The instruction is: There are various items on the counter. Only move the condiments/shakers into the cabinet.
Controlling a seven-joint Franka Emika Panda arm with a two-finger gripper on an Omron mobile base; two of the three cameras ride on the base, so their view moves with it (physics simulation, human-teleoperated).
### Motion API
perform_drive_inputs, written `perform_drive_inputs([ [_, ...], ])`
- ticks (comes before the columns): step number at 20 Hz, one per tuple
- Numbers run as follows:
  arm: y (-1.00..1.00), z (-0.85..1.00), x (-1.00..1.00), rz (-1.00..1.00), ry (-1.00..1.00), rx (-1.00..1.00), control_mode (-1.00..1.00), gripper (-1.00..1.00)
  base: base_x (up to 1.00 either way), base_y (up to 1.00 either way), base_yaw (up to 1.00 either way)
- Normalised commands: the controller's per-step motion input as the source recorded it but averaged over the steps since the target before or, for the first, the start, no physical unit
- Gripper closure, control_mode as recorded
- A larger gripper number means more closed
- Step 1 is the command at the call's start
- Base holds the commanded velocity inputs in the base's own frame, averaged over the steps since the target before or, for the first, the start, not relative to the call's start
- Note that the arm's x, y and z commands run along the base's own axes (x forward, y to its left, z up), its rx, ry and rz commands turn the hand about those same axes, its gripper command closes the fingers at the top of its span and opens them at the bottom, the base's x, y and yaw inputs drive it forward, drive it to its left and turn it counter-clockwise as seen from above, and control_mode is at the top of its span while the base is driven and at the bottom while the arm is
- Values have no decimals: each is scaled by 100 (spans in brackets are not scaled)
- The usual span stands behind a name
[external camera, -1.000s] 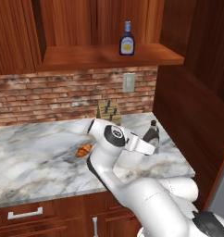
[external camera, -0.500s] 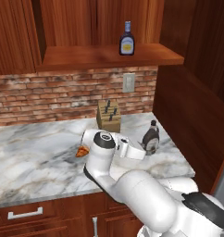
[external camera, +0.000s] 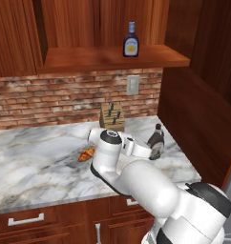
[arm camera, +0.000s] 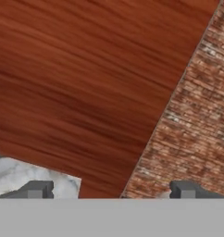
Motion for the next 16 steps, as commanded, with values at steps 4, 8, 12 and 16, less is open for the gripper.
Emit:
perform_drive_inputs([
  [4,-28,0,16,4,1,3,-100,-100,0,0,0],
  [8,-23,0,6,7,2,2,-100,-100,0,0,0],
  [12,-18,0,0,11,0,0,-100,-100,0,0,0],
  [16,-13,0,0,11,0,0,-100,-100,0,0,0],
])
